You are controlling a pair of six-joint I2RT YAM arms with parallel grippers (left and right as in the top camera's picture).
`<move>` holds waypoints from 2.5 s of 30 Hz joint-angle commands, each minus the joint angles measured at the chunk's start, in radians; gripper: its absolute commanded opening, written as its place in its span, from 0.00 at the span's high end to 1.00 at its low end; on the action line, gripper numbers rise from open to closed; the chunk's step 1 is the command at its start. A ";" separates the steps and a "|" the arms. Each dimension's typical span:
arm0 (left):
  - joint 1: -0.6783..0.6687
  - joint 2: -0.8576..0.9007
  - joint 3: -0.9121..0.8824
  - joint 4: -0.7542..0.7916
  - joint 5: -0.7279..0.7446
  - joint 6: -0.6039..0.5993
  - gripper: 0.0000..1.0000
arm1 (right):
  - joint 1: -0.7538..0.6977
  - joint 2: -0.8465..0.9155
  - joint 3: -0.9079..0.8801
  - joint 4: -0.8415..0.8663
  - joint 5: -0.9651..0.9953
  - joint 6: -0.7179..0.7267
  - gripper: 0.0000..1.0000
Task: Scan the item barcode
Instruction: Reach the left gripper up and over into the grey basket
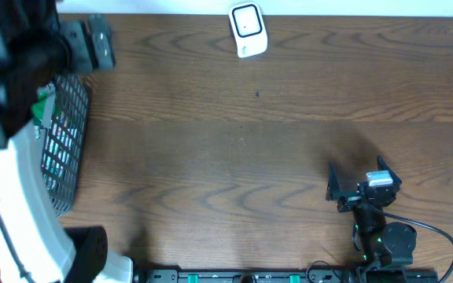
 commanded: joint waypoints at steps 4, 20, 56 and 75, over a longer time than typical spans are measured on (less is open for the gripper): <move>0.093 0.082 0.031 0.001 -0.370 -0.321 0.03 | 0.011 -0.003 -0.001 -0.003 -0.005 0.012 0.01; 0.395 0.220 0.005 -0.133 -0.383 -0.516 0.03 | 0.011 -0.003 -0.001 -0.003 -0.005 0.012 0.01; 0.428 0.591 -0.015 -0.143 -0.116 -0.216 0.08 | 0.011 -0.002 -0.001 -0.003 -0.005 0.012 0.01; 0.431 0.767 -0.025 -0.059 -0.115 -0.198 0.05 | 0.011 -0.002 -0.001 -0.003 -0.005 0.012 0.01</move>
